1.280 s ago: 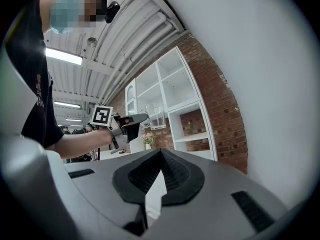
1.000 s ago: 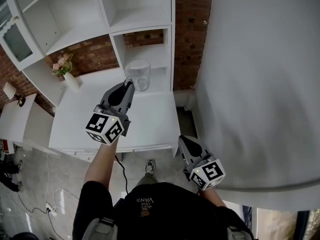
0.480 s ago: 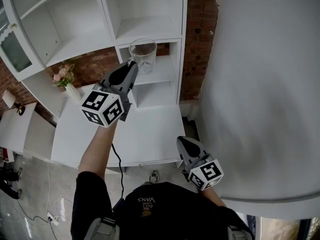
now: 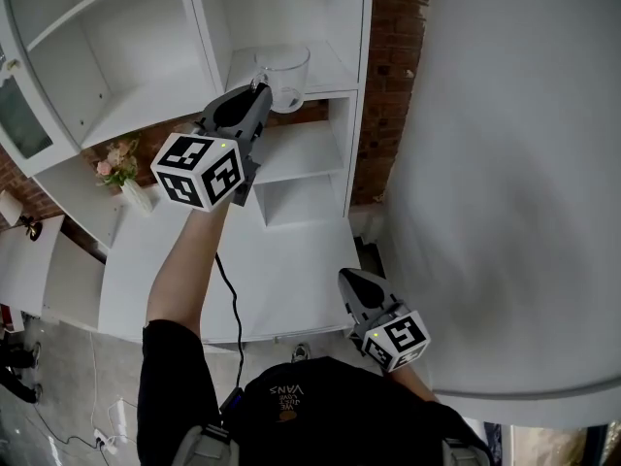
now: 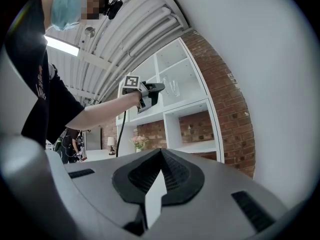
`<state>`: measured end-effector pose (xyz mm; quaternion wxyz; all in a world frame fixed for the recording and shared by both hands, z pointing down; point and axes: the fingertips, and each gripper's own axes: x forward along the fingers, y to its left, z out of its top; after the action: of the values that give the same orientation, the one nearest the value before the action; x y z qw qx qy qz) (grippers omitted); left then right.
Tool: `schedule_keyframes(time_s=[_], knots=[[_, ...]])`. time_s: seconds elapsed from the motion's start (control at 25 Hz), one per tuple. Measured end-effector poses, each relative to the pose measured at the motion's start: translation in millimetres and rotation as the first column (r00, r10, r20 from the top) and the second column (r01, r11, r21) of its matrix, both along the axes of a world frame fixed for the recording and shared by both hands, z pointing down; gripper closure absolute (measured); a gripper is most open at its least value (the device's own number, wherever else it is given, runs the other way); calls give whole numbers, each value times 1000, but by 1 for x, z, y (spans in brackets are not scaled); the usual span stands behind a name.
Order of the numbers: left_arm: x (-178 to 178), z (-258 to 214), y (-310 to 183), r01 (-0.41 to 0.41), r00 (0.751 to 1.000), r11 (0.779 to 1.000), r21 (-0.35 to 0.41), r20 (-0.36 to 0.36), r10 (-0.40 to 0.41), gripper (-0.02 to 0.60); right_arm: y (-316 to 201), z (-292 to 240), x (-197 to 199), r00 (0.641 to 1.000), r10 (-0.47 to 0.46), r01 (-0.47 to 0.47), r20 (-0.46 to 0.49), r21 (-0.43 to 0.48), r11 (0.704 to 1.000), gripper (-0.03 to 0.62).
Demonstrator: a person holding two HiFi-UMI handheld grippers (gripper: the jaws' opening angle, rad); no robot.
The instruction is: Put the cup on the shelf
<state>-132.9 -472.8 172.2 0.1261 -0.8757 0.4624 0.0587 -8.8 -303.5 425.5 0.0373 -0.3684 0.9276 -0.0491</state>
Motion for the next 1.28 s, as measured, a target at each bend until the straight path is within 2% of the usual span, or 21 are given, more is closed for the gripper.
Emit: schedule_keyframes(time_s=[0.48, 0.84, 1.28], knots=[[-12, -8, -58, 18, 998, 997, -77, -53, -22, 557, -21, -3, -13, 1000, 9, -9, -29, 7, 1000, 599], [-20, 2, -88, 38, 997, 990, -139, -61, -47, 557, -35, -6, -21, 999, 7, -7, -40, 8, 1000, 599], [-12, 2, -120, 49, 997, 974, -220, -48, -61, 557, -42, -10, -29, 999, 3, -2, -50, 19, 1000, 599]])
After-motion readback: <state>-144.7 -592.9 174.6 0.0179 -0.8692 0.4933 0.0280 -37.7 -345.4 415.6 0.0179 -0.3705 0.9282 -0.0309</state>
